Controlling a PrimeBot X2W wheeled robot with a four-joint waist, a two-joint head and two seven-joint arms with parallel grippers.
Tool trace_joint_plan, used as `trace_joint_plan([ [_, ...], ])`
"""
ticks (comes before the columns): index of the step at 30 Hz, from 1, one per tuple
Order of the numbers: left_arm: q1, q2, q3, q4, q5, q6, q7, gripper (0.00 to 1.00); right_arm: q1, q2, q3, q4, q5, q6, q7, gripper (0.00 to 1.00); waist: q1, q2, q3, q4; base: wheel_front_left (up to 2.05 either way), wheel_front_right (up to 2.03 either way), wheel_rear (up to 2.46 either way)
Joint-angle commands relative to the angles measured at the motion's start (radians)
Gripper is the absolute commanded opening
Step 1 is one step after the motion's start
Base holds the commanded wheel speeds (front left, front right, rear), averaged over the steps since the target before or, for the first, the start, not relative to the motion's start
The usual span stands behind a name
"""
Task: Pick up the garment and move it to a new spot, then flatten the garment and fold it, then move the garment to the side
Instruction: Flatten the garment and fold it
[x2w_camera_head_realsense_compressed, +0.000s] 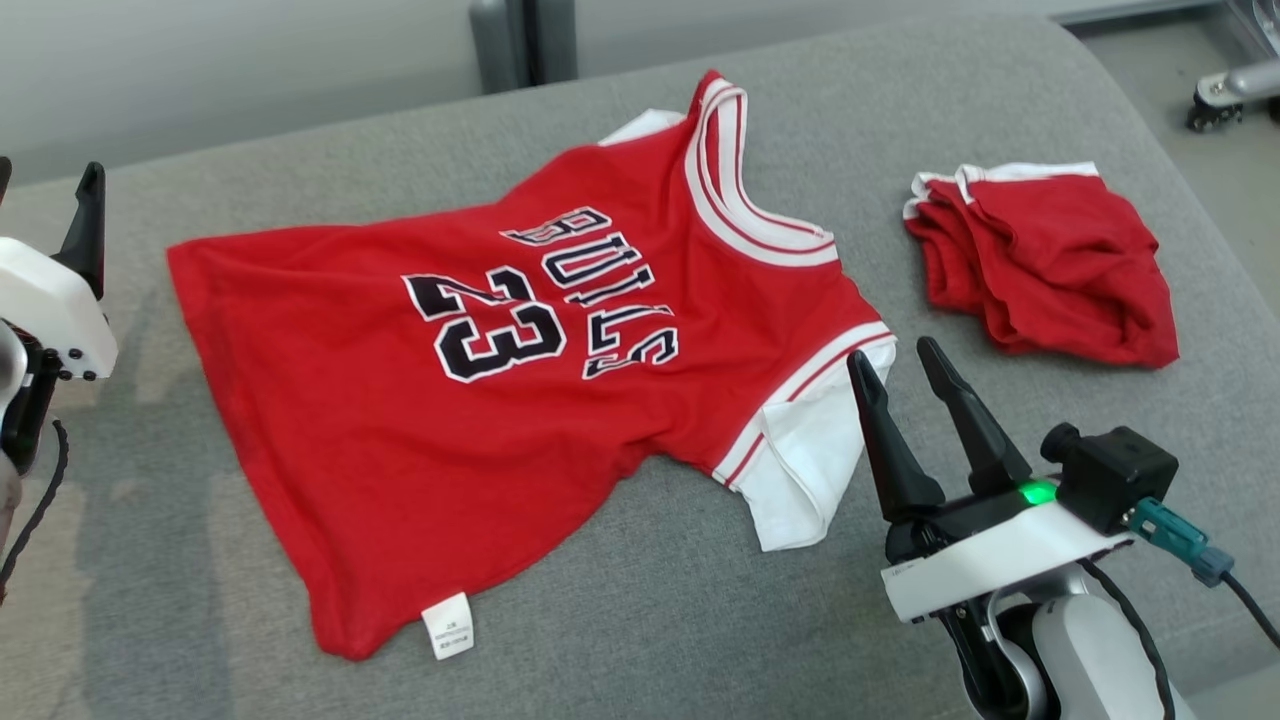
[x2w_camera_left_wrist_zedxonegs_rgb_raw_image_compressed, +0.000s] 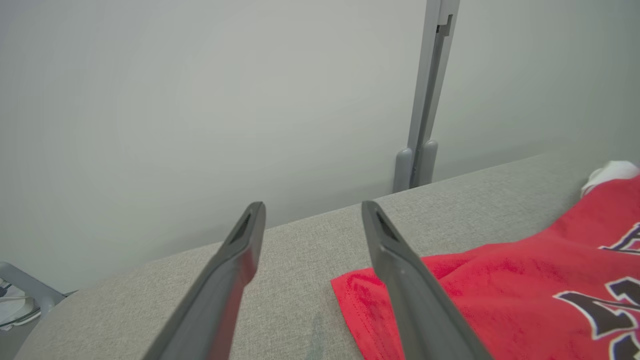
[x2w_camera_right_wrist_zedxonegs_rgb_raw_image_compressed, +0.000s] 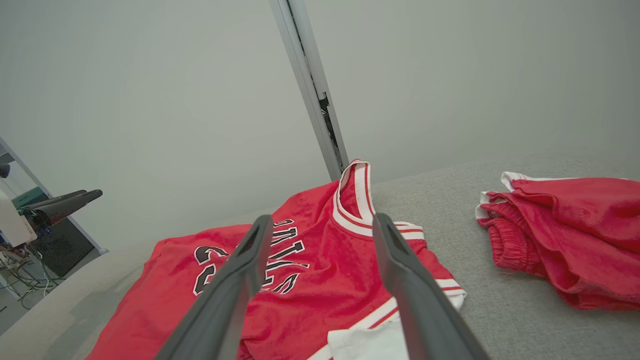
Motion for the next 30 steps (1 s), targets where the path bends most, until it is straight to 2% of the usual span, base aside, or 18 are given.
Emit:
trace_joint_plan([
  [1,0.021,0.017,0.014,-0.018,-0.001,-0.003,-0.004,1.00,0.010,-0.005,-0.004,0.006,0.000,0.000,-0.008,1.00,-0.0001,0.0000,-0.032,0.022,0.00,0.00,0.00],
  [6,0.128,0.052,0.121,-0.190,0.010,0.010,-0.004,1.00,0.038,-0.006,-0.035,0.061,-0.015,0.000,-0.019,1.00,-0.0001,0.0000,-0.084,0.051,0.00,0.00,0.00],
  [10,0.255,0.075,0.200,-0.331,0.016,0.042,-0.004,1.00,0.062,-0.005,-0.058,0.090,-0.026,0.000,-0.027,1.00,-0.0001,0.0000,-0.120,0.071,0.00,0.00,0.00],
  [16,0.479,0.099,0.340,-0.594,0.023,0.135,-0.005,1.00,0.077,-0.005,-0.091,0.101,-0.046,0.000,-0.042,1.00,-0.0001,0.0000,-0.150,0.092,0.00,0.00,0.00],
  [23,0.757,0.053,0.444,-0.900,0.011,0.252,-0.005,1.00,0.113,-0.006,-0.130,0.122,-0.070,0.000,-0.040,1.00,-0.0001,0.0000,-0.173,0.115,0.00,0.00,0.00],
  [27,0.896,-0.005,0.481,-1.031,0.009,0.310,-0.005,1.00,0.145,-0.006,-0.152,0.134,-0.080,0.000,-0.044,1.00,-0.0001,0.0000,-0.209,0.120,0.00,0.00,0.00],
  [30,0.980,-0.048,0.524,-1.114,0.054,0.360,-0.005,1.00,0.159,-0.005,-0.165,0.127,-0.079,0.000,-0.049,1.00,-0.0001,0.0000,-0.231,0.124,0.00,0.00,0.00],
])
